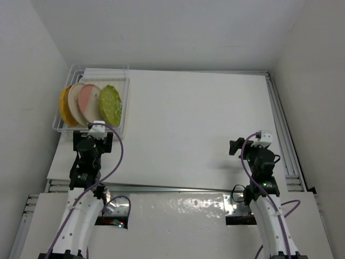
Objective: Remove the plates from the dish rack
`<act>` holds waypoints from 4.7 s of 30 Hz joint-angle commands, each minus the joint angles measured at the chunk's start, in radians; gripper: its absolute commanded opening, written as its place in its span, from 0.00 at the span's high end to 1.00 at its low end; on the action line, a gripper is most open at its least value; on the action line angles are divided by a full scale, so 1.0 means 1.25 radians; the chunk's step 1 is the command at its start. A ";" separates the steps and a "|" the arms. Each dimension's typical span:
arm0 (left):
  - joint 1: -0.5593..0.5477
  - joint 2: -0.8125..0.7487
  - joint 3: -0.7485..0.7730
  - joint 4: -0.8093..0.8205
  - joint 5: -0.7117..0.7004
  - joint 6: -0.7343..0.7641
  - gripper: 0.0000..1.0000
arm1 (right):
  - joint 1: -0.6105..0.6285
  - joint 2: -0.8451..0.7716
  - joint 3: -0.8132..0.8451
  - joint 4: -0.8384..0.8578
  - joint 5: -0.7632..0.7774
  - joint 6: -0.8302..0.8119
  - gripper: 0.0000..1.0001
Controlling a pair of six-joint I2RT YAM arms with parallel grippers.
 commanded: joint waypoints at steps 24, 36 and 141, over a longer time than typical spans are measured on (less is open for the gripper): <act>0.002 0.825 0.988 -0.394 0.253 -0.123 0.00 | 0.003 0.417 0.446 0.004 -0.129 -0.037 0.15; 0.003 0.942 0.954 -0.347 0.114 -0.222 0.25 | 0.003 0.358 0.361 0.030 -0.112 0.003 0.17; -0.139 1.601 1.343 0.246 0.353 -1.034 0.70 | 0.104 0.711 0.625 -0.017 -0.239 0.206 0.21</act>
